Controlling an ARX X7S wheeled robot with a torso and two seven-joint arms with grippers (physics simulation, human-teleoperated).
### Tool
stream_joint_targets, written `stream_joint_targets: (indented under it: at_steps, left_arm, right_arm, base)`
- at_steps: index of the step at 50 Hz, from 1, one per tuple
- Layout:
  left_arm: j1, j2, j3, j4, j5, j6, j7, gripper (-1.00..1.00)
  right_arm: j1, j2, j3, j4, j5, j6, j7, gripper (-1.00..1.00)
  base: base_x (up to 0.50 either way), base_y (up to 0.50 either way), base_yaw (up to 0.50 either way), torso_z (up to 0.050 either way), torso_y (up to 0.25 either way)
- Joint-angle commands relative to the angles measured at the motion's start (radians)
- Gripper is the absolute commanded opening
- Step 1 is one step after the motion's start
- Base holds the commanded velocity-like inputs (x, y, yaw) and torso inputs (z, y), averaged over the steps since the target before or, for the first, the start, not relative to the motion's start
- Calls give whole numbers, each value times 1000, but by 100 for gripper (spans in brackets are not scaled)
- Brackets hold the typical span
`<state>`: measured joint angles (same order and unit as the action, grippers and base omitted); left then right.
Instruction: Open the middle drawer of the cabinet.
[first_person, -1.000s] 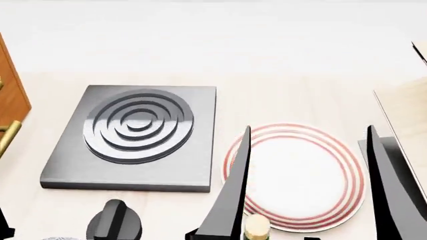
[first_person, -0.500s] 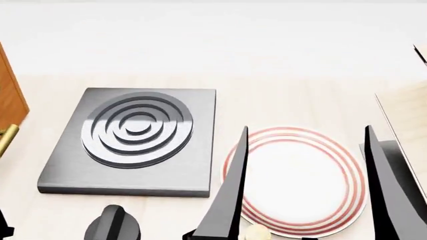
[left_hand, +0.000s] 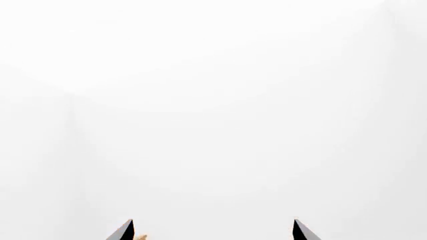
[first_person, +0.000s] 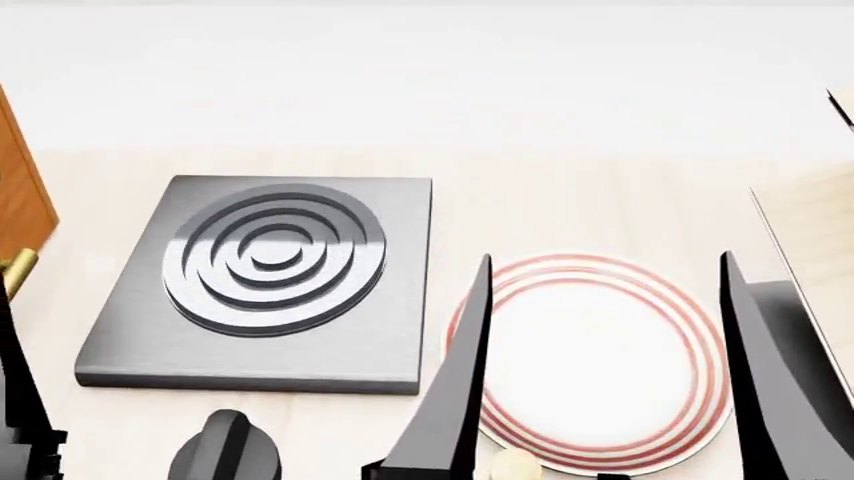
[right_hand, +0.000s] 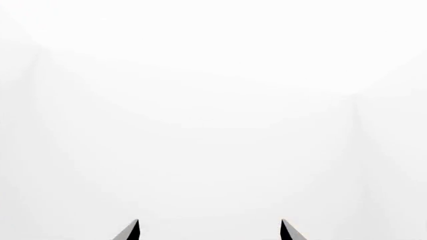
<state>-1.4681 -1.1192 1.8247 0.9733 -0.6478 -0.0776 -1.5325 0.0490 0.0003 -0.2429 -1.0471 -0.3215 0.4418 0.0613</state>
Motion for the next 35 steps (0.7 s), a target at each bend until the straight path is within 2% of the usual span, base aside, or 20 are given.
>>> stream_joint_targets:
  at_steps: [1, 5, 16, 35]
  left_arm:
    - [10, 21, 21, -106, -4, -122, 41, 100]
    - [13, 21, 35, -165, -5, -154, 78, 100]
    - [18, 88, 75, -323, 10, -274, 158, 100]
    - [64, 243, 136, -733, 1, -362, 364, 100]
  right_arm:
    - [8, 0, -4, 0, -6, 22, -2, 100]
    - [13, 0, 6, 0, 1, 32, -6, 100]
    - [11, 0, 22, 0, 8, 35, -12, 100]
    - [11, 0, 23, 0, 6, 39, -16, 100]
  base:
    - [0, 0, 0, 0, 0]
    - [0, 0, 0, 0, 0]
    - [0, 0, 0, 0, 0]
    - [0, 0, 0, 0, 0]
